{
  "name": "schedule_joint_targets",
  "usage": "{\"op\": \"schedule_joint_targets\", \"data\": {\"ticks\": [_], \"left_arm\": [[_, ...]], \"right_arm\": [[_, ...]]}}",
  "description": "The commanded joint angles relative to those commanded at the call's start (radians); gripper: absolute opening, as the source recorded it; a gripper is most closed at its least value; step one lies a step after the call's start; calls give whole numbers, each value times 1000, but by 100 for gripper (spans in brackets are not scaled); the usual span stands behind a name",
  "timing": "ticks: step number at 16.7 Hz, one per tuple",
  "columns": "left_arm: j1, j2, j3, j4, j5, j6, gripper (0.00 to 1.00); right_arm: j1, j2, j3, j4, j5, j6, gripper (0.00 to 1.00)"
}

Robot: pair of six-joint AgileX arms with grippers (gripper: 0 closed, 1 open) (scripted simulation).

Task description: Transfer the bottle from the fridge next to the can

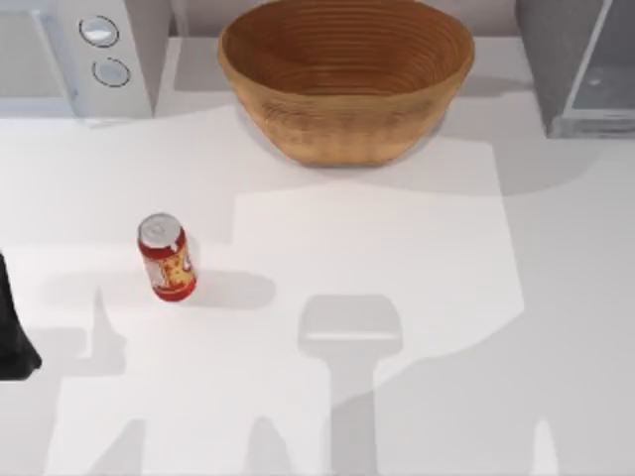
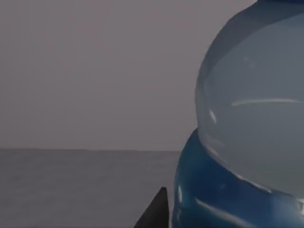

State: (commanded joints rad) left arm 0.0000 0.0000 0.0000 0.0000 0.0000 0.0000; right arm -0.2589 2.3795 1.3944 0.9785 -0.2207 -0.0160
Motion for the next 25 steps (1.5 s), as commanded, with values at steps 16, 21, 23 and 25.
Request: {"op": "schedule_joint_targets", "data": {"ticks": [16,21,23,25], "left_arm": [[0,0,0,0,0,0,100],[0,0,0,0,0,0,100],[0,0,0,0,0,0,100],[0,0,0,0,0,0,100]], "right_arm": [[-4,-94,20,-115,-1,3,0],[-3,-116,23,-143,-2,4,0],[-7,-128,9,-135,-3,4,0],[-18,-166,-47,-110,-11,4,0]]}}
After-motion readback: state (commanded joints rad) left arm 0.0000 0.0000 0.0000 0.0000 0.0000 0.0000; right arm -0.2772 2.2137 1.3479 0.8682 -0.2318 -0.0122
